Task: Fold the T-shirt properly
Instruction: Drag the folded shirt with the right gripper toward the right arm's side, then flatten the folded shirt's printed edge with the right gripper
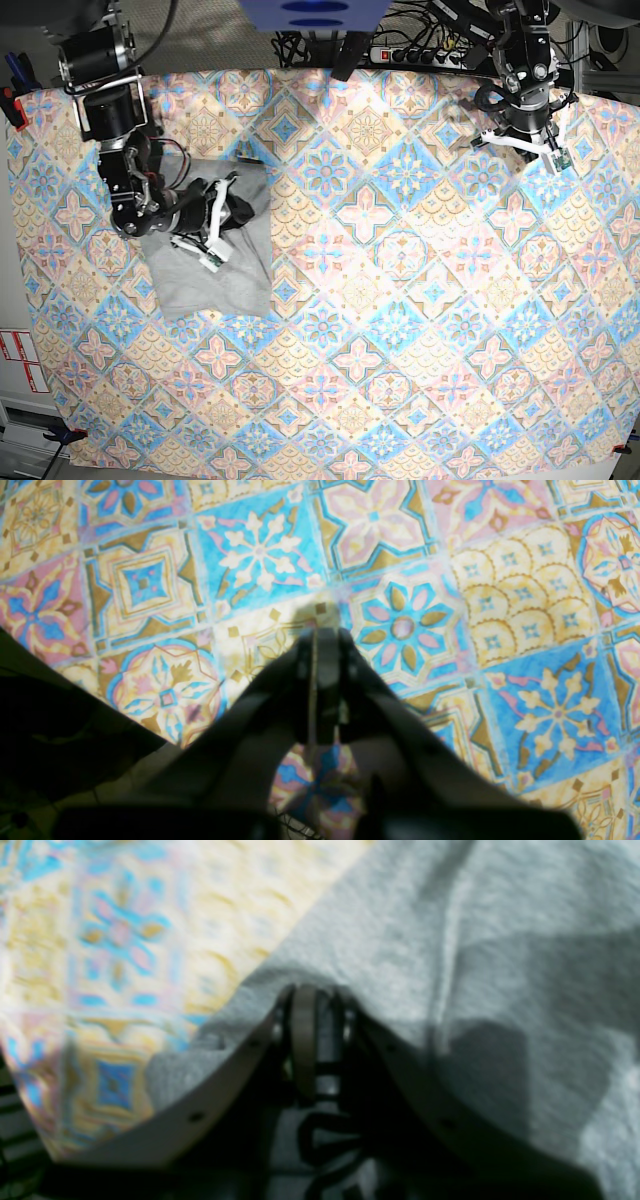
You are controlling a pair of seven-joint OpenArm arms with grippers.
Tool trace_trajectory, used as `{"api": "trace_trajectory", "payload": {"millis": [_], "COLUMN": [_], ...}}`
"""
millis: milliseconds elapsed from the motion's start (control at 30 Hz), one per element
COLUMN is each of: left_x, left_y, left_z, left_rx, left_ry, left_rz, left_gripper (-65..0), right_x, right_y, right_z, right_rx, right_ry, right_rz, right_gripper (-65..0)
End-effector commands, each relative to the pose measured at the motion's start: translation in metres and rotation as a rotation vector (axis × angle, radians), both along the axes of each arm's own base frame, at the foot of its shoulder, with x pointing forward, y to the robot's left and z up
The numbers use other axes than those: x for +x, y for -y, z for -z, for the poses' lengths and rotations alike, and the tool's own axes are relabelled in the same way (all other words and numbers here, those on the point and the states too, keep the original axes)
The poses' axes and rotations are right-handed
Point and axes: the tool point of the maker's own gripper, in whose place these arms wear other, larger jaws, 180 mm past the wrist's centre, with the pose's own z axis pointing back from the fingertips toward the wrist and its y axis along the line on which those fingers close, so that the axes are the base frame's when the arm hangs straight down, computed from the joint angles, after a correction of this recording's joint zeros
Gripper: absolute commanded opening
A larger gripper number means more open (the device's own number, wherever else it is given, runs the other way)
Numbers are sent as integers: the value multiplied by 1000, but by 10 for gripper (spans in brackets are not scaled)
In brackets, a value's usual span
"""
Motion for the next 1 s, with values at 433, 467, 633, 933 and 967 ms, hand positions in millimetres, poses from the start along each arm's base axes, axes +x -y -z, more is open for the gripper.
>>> {"api": "trace_trajectory", "payload": {"millis": [433, 467, 633, 933, 967], "left_x": [8, 8, 8, 7, 7], "left_y": [14, 14, 13, 13, 13], "left_z": [-5, -5, -5, -4, -4], "left_rx": [-2, -2, 0, -1, -1], "left_ry": [26, 25, 24, 21, 21], "left_rz": [45, 45, 45, 44, 44], "left_gripper": [-650, -650, -650, -650, -650], "right_x": [6, 7, -2, 22, 24], "right_y": [60, 57, 36, 64, 69], "right_z": [-5, -9, -27, -66, -69], "right_rx": [-266, -275, -288, -315, -314], "right_ry": [12, 21, 75, 167, 172], "right_rz": [-19, -32, -101, 14, 33], "right_gripper": [-580, -580, -580, -580, -580]}}
